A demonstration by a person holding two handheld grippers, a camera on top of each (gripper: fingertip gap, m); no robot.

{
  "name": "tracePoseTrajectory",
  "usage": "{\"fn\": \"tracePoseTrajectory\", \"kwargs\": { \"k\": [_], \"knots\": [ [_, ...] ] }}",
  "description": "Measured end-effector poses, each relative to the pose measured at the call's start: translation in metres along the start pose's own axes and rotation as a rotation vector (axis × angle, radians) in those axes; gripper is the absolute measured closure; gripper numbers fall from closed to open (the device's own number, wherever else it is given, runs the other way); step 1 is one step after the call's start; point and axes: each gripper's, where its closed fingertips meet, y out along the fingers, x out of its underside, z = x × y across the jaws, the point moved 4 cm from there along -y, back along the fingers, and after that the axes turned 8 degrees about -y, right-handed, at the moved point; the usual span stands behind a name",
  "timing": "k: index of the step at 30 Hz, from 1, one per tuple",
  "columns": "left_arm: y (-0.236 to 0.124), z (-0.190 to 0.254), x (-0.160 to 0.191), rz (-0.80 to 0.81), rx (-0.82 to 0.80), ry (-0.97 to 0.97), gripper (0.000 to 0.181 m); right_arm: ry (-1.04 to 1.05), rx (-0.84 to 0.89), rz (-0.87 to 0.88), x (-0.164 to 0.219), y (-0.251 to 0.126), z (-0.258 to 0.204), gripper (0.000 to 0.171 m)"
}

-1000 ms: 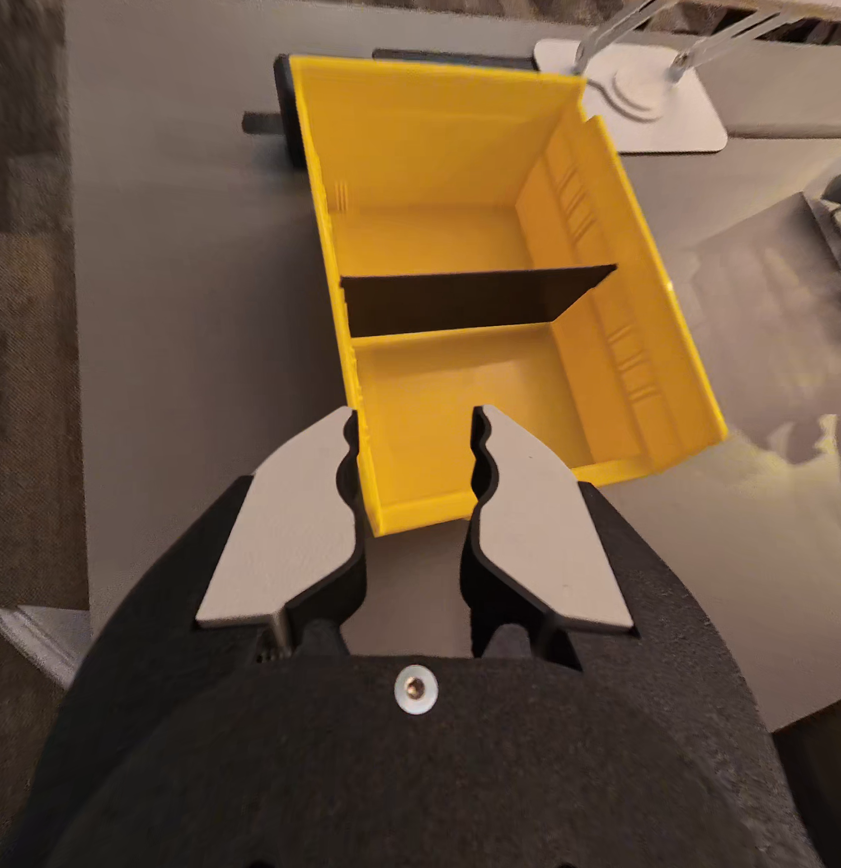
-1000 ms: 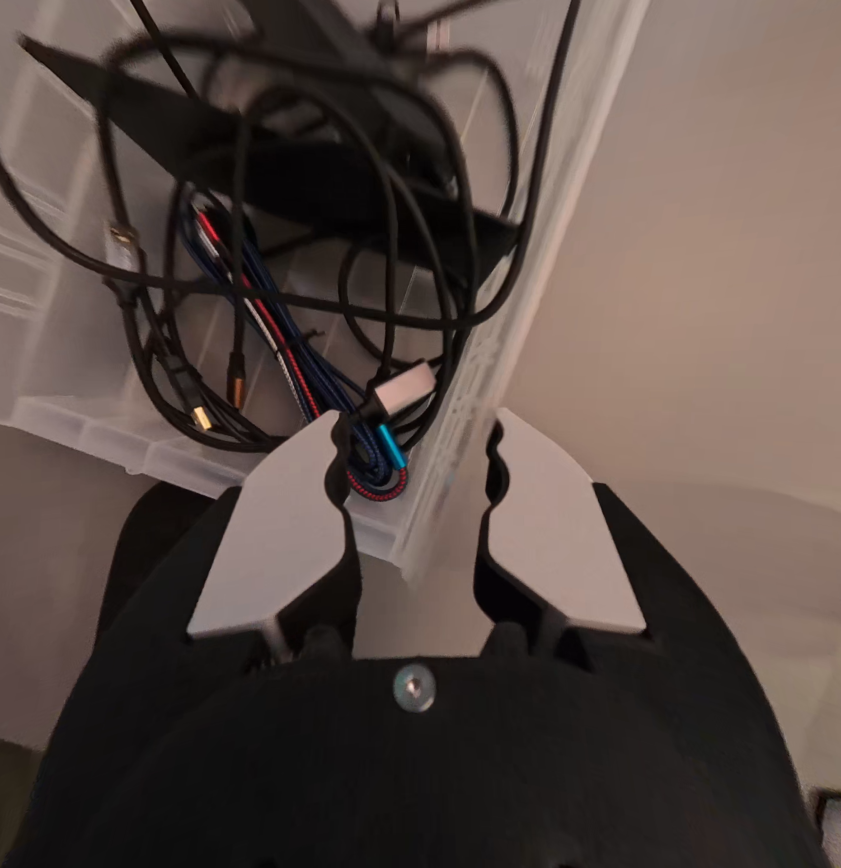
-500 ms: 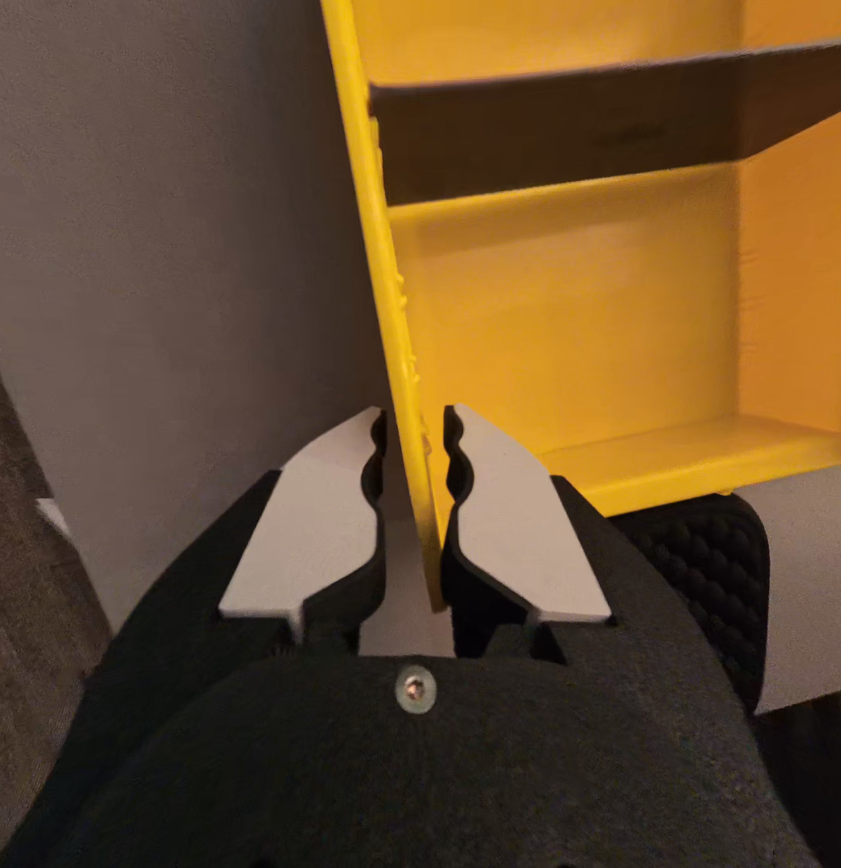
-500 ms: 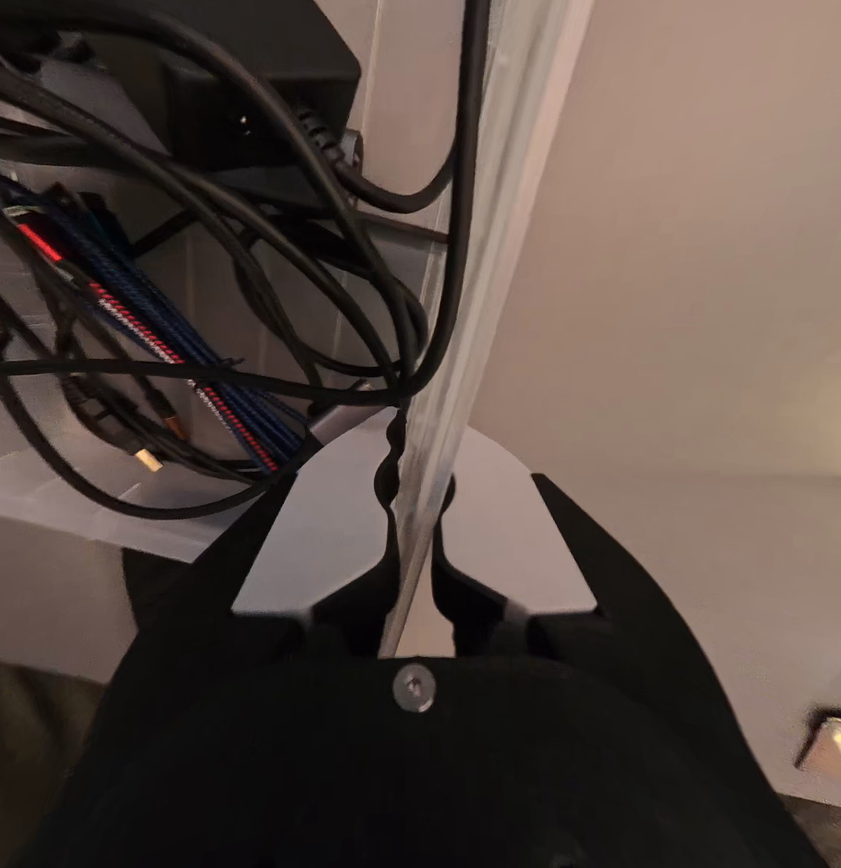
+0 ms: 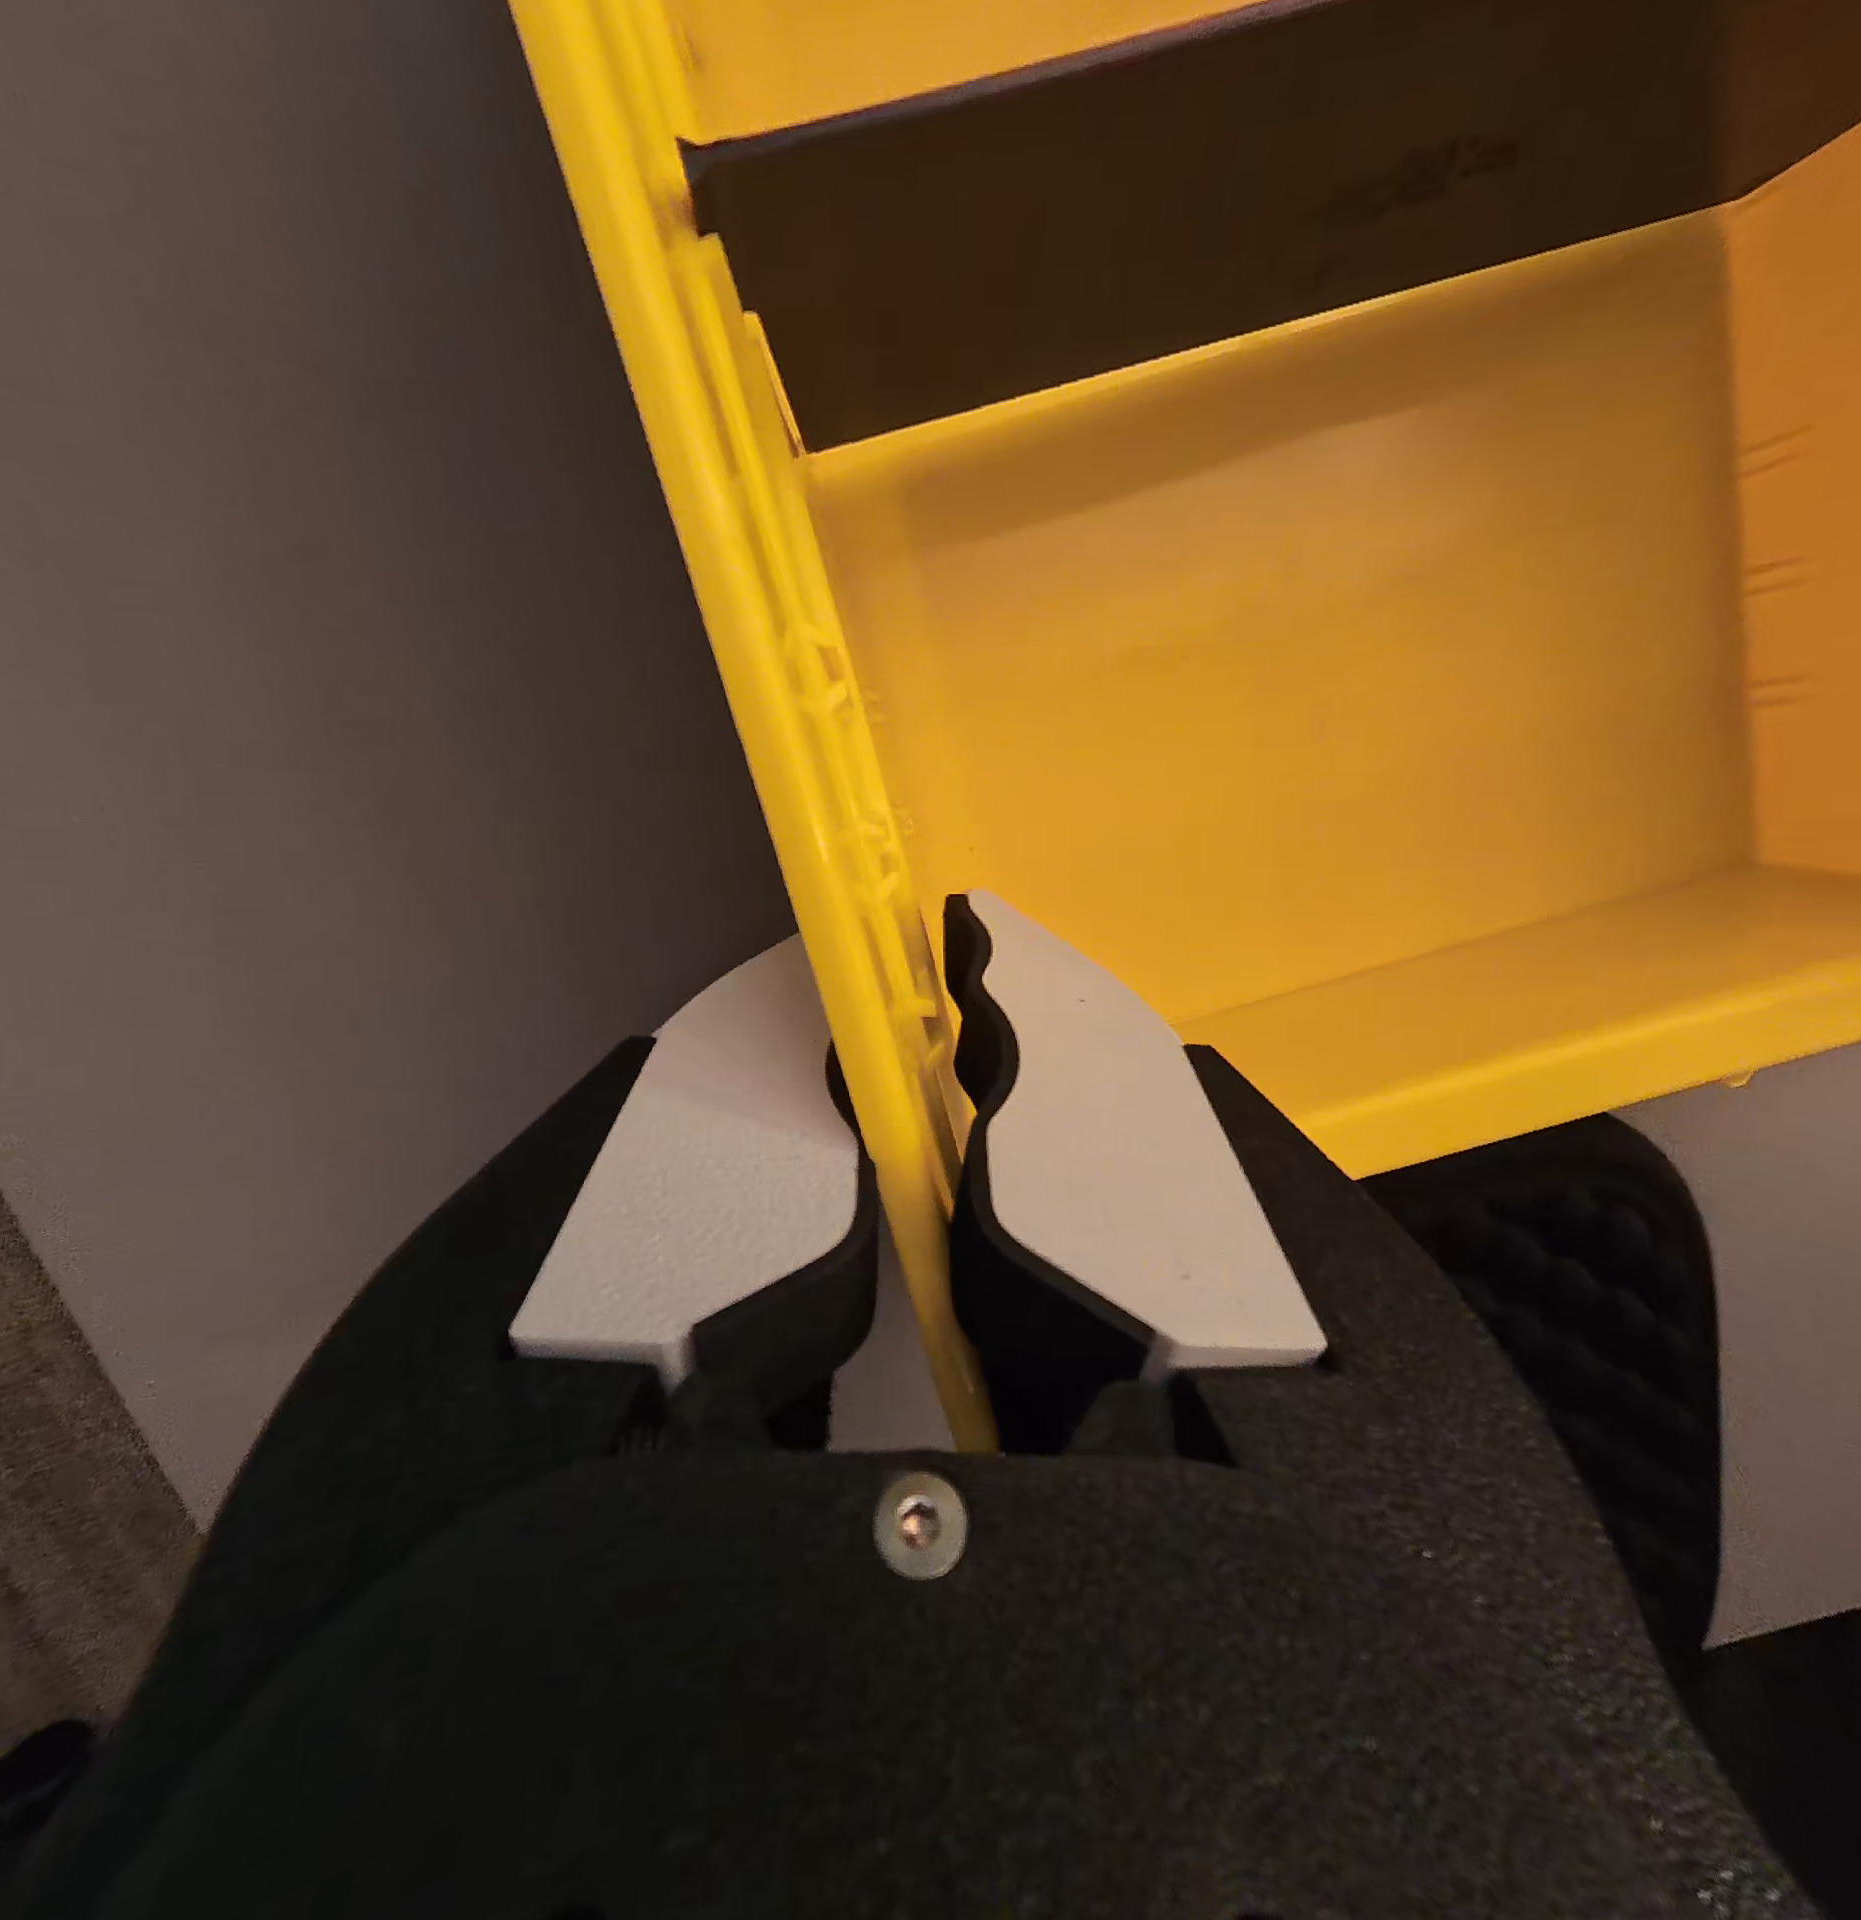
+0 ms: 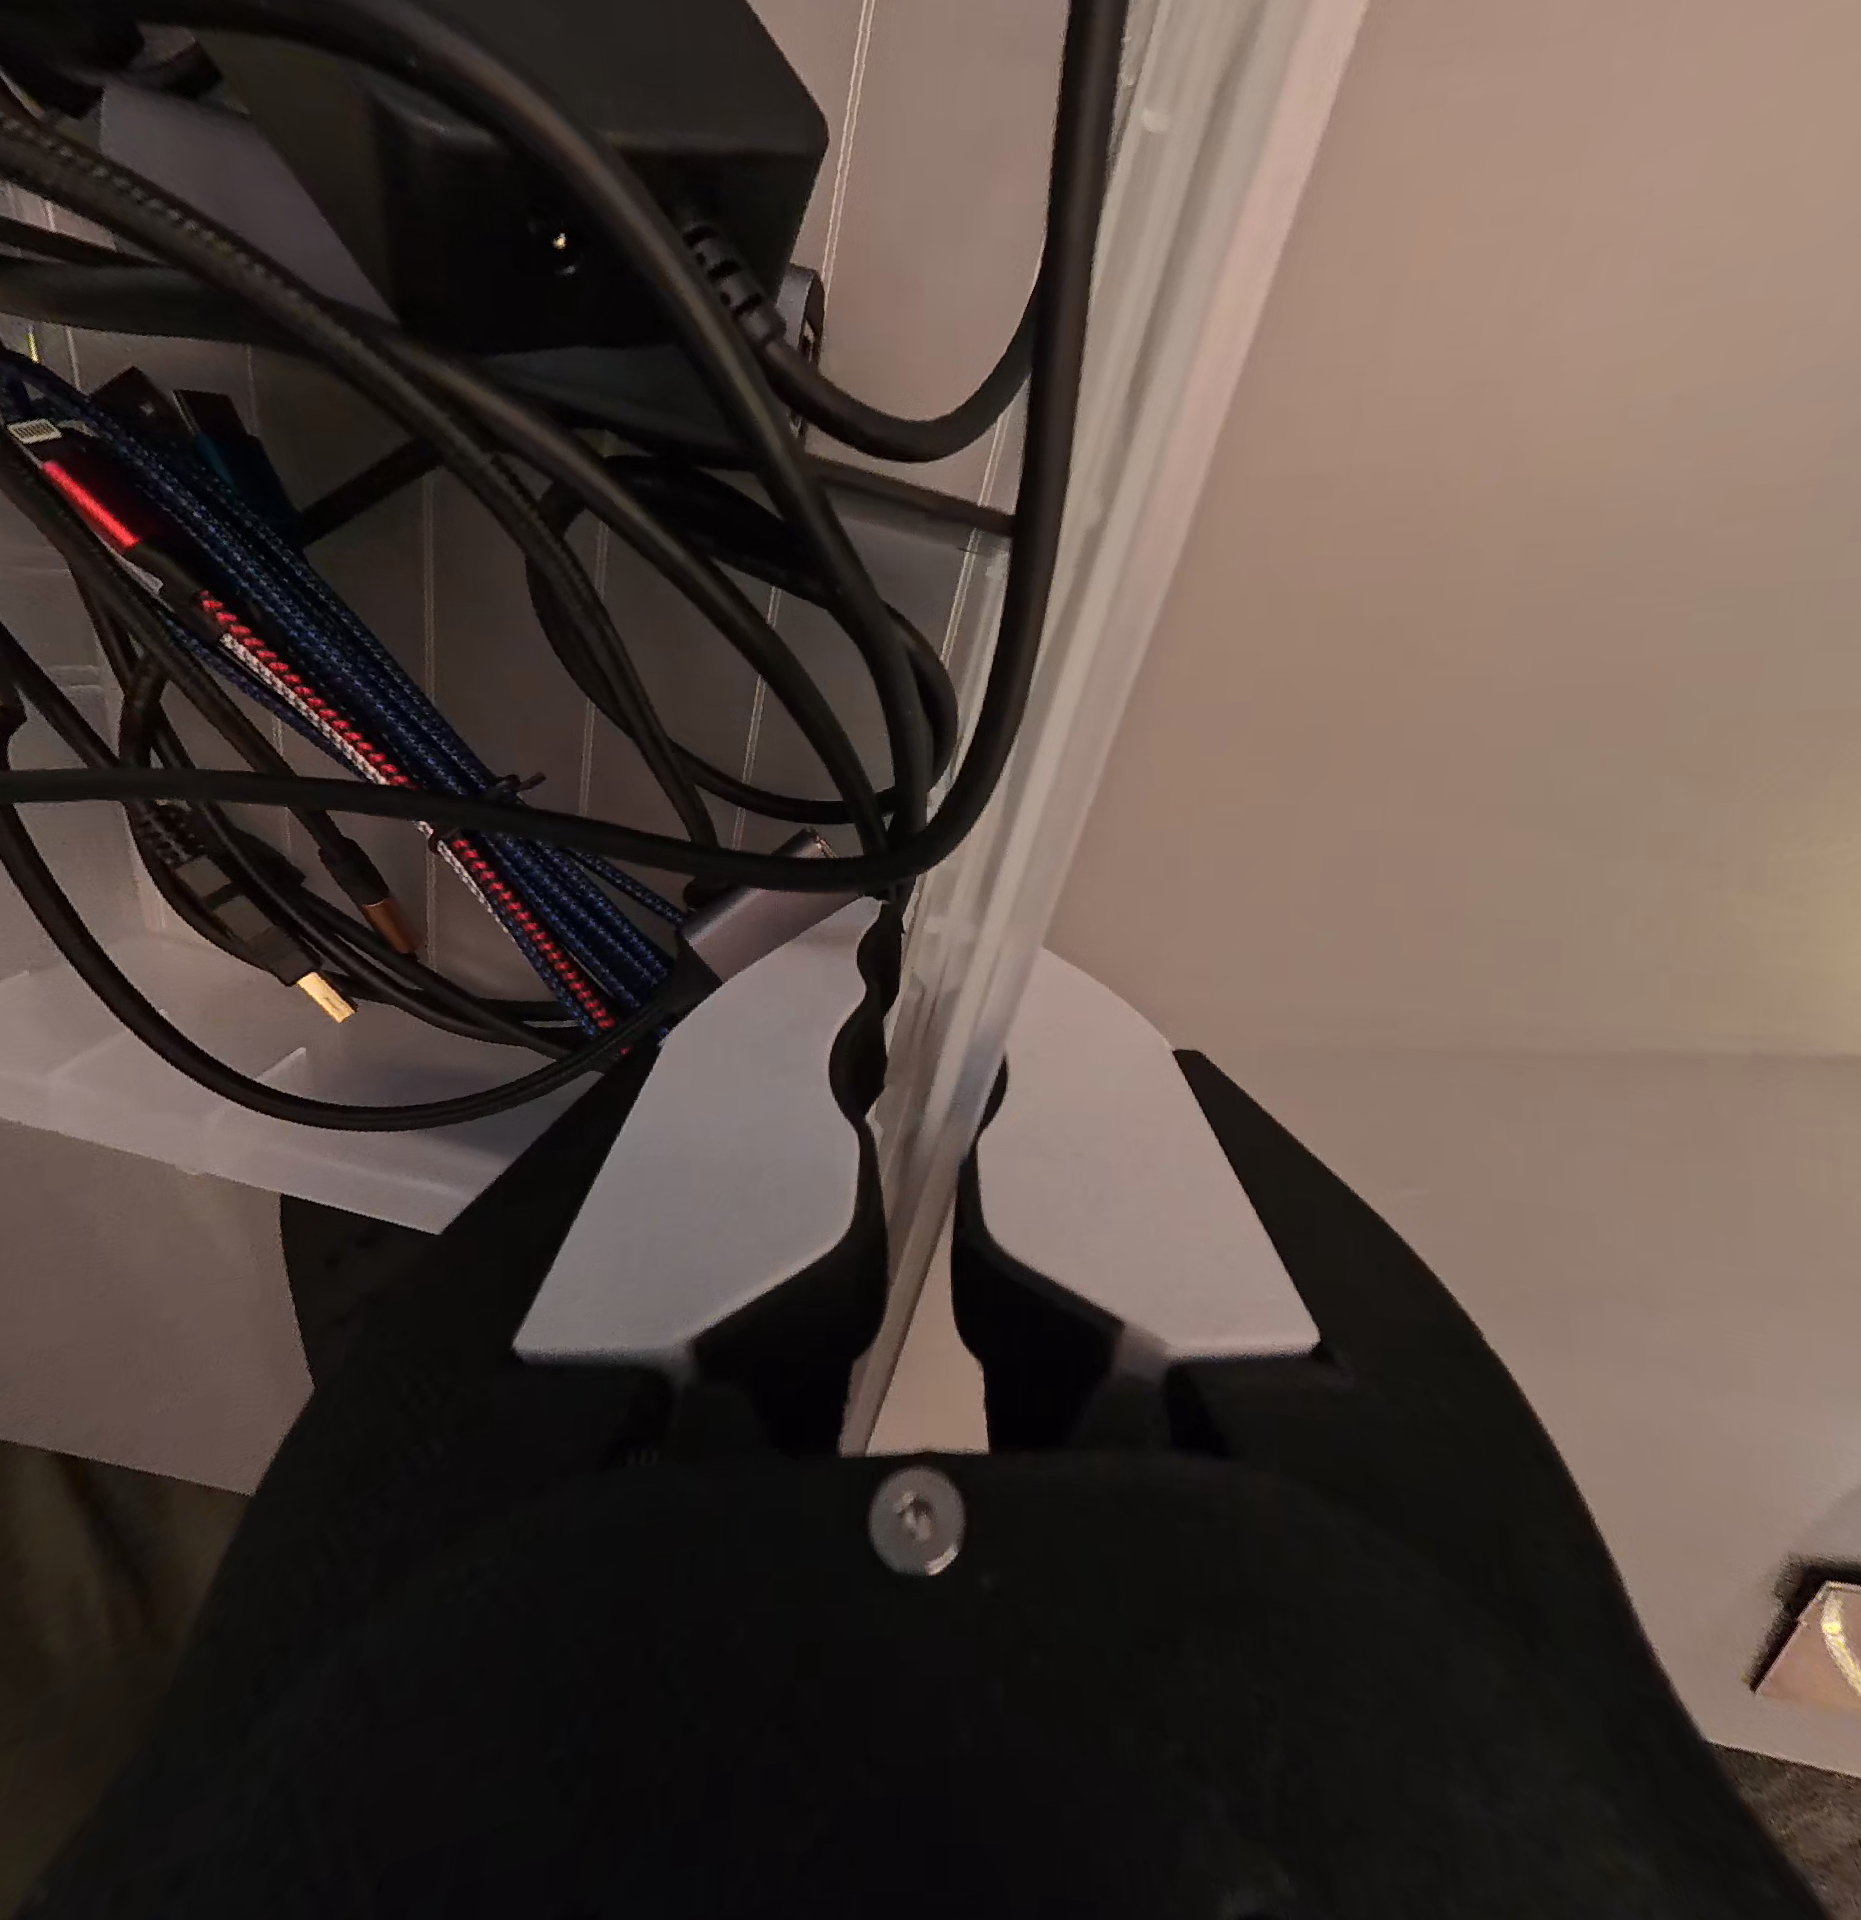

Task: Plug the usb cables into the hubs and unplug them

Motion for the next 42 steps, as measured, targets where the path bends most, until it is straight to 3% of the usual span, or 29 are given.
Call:
{"fn": "tracePoseTrajectory", "kwargs": {
  "k": [24,42],
  "knots": [
    [0.013,0.113,-0.001,0.021,0.032,0.087,0.169,-0.051,-0.018,0.003,-0.014,0.008,-0.065,0.162],
    [0.02,0.154,-0.003,0.05,0.042,0.099,0.166,-0.078,-0.019,0.013,-0.028,0.014,-0.114,0.162]
  ]
}}
